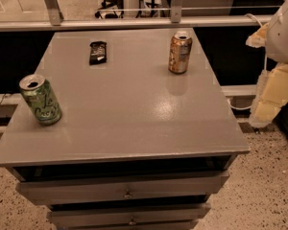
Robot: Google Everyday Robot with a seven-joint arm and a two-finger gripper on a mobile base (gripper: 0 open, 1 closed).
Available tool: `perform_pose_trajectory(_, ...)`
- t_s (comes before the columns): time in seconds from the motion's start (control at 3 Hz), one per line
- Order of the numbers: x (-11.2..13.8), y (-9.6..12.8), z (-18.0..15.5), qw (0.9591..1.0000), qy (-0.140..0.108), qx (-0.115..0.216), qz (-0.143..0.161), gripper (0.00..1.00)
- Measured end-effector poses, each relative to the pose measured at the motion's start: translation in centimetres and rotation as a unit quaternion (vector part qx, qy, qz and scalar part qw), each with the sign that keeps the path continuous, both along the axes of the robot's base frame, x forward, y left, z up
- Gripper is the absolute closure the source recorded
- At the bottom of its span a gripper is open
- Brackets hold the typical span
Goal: Move orange can near green can
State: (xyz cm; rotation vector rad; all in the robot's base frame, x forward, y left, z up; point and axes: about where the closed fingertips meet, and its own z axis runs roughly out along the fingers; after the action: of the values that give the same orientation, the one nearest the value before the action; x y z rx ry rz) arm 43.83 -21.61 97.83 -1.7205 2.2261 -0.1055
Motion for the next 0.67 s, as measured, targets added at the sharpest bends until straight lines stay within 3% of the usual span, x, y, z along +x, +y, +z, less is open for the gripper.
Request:
perform_pose_trajectory(0.33, 0.0, 0.0, 0.0, 1.0, 0.0, 0.0, 0.0, 0.0)
perform_pose_trajectory(0.67, 2.0, -0.3, -0.8, 0.9998, -0.015, 0.005, -0.014, 0.0)
